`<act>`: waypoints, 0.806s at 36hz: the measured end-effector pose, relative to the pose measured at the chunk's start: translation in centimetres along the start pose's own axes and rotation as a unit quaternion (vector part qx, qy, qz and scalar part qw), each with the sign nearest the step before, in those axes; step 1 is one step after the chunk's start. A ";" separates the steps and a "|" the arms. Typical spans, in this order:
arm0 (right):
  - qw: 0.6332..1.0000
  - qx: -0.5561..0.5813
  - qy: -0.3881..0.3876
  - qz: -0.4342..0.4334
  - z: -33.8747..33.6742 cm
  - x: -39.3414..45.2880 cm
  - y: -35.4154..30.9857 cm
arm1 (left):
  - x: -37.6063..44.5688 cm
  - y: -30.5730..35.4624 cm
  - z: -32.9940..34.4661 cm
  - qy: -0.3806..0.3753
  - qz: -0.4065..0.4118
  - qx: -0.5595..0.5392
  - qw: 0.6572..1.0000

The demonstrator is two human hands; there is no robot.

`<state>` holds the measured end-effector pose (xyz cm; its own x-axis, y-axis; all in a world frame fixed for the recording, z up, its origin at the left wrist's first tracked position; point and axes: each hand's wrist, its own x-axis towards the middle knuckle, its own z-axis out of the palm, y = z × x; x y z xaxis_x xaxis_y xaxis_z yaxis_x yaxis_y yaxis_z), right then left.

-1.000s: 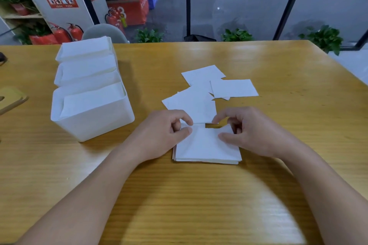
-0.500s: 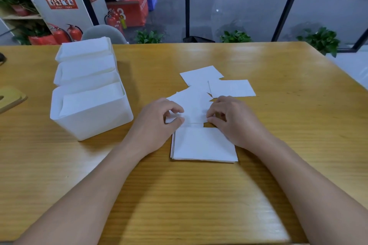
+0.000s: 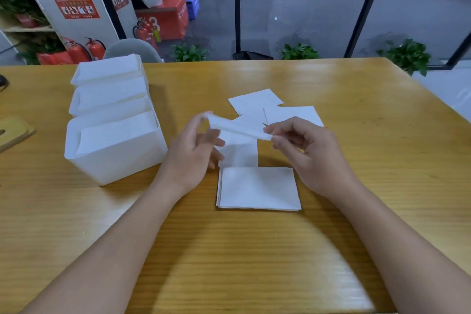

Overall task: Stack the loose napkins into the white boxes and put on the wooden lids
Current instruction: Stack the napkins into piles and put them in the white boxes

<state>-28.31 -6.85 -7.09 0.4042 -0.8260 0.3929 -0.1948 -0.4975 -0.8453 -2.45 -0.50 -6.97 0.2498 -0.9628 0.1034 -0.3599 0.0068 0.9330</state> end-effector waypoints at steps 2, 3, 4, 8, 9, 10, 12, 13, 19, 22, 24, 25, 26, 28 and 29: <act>0.999 -0.020 -0.001 -0.030 0.0 -0.1 -0.2 | -0.3 0.9 0.4 -0.015 -0.044 -0.145 0.988; 0.999 -0.032 0.000 -0.041 0.1 -0.2 -0.2 | -0.5 1.3 0.4 -0.022 -0.069 -0.200 0.977; 0.998 -0.041 0.002 -0.048 0.1 -0.2 -0.3 | -0.6 1.5 0.3 -0.029 -0.089 -0.242 0.966; 0.997 -0.048 -0.015 -0.056 -0.2 -0.5 -0.8 | -0.7 1.6 -0.1 -0.051 -0.124 -0.257 0.957; 0.998 -0.032 -0.018 -0.047 -0.2 -0.6 -1.0 | -0.7 1.6 -0.1 -0.048 -0.117 -0.230 0.965; 0.999 -0.010 -0.014 -0.034 -0.1 -0.6 -1.3 | -0.7 1.4 0.0 -0.048 -0.106 -0.200 0.973; 0.999 0.042 0.013 0.004 0.0 -0.5 -1.6 | -0.7 1.0 0.2 -0.062 -0.084 -0.150 0.983; 0.997 0.063 0.030 0.029 0.1 -0.3 -1.7 | -0.8 0.9 0.2 -0.064 -0.074 -0.120 0.988; 0.971 0.125 -0.029 0.202 -0.1 0.2 -1.4 | -1.4 1.6 0.8 -0.100 -0.036 -0.142 0.984; 0.965 0.128 -0.074 0.217 -0.4 0.1 -1.2 | -1.5 1.5 1.0 -0.114 -0.018 -0.124 0.985; 0.968 0.098 -0.078 0.219 -1.0 0.2 -1.1 | -1.4 1.3 1.0 -0.118 -0.012 -0.102 0.988; 0.969 0.078 -0.085 0.217 -1.3 0.2 -1.0 | -1.4 1.2 0.9 -0.117 -0.010 -0.085 0.989; 0.970 0.058 -0.097 0.216 -1.7 0.2 -0.9 | -1.3 1.0 0.8 -0.113 -0.007 -0.063 0.992; 0.967 0.028 -0.136 0.213 -2.3 0.2 -0.9 | -1.2 0.9 0.5 -0.111 -0.002 -0.021 0.994; 0.965 0.018 -0.151 0.213 -2.5 0.1 -0.9 | -1.2 0.8 0.4 -0.111 0.003 -0.004 0.994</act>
<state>-30.34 -7.15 -5.33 0.5382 -0.8354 -0.1115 -0.3721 -0.1168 -0.9208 -3.44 0.57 -6.47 0.0421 -0.9986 0.0305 -0.3524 0.0138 0.9357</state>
